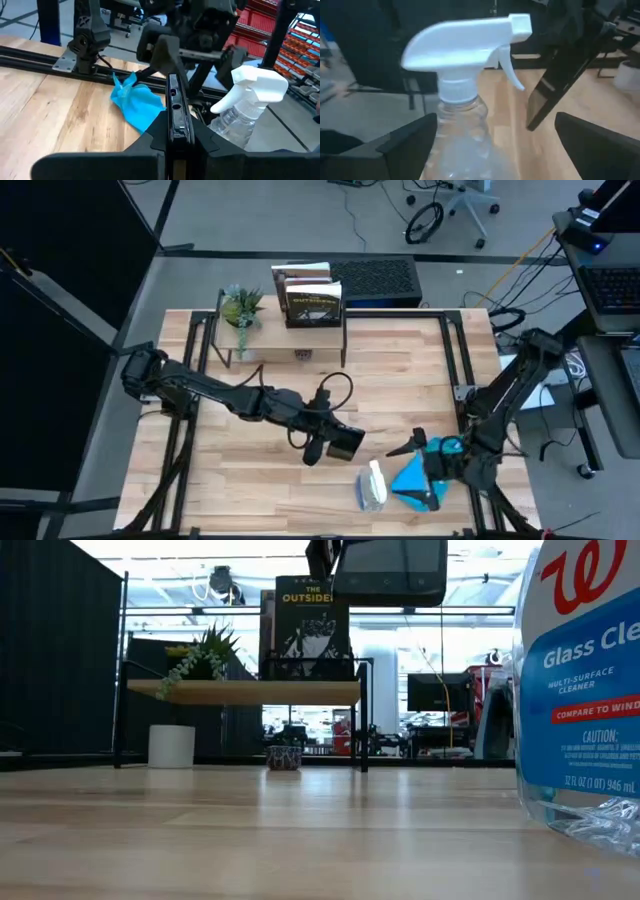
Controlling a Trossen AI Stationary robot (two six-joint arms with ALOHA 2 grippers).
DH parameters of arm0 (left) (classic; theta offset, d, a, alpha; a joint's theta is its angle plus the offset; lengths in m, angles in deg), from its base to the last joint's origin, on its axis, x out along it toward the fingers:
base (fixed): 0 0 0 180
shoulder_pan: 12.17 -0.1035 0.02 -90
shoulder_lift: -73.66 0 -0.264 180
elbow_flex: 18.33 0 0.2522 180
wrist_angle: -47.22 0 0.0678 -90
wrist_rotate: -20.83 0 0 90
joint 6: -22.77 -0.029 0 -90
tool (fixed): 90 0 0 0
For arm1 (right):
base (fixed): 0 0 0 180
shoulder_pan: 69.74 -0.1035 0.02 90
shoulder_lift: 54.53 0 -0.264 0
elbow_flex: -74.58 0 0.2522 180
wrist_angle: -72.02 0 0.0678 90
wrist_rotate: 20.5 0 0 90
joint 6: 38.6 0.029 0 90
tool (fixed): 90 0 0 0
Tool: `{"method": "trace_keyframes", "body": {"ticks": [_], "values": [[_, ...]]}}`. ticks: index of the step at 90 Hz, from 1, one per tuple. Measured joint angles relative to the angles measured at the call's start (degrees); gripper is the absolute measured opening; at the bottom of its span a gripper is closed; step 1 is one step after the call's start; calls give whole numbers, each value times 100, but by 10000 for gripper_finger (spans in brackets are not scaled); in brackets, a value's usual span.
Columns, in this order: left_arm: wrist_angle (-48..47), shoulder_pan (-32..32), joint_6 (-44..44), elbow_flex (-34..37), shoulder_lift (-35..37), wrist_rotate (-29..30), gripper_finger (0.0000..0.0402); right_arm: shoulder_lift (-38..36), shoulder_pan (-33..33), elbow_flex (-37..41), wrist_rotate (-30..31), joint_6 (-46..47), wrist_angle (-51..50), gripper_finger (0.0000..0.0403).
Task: Apply microfiber cloth
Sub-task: Spray the front of the black cellphone using the transparent spray bottle
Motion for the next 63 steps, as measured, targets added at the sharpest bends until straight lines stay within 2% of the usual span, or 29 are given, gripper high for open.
{"method": "trace_keyframes", "body": {"ticks": [17, 27, 52, 63], "values": [[2, -4, -4, 0, 0, 69, 13, 160, 164, 4, -318, -479, 669, 389], [2, -4, -9, 0, 0, 70, 13, 160, 238, 7, -595, -485, 756, 389], [2, -4, -42, 0, 0, 70, 13, 160, 446, 7, -624, -612, 899, 389], [2, -4, -42, 0, 0, 70, 13, 160, 557, 10, -934, -594, 940, 389]]}}
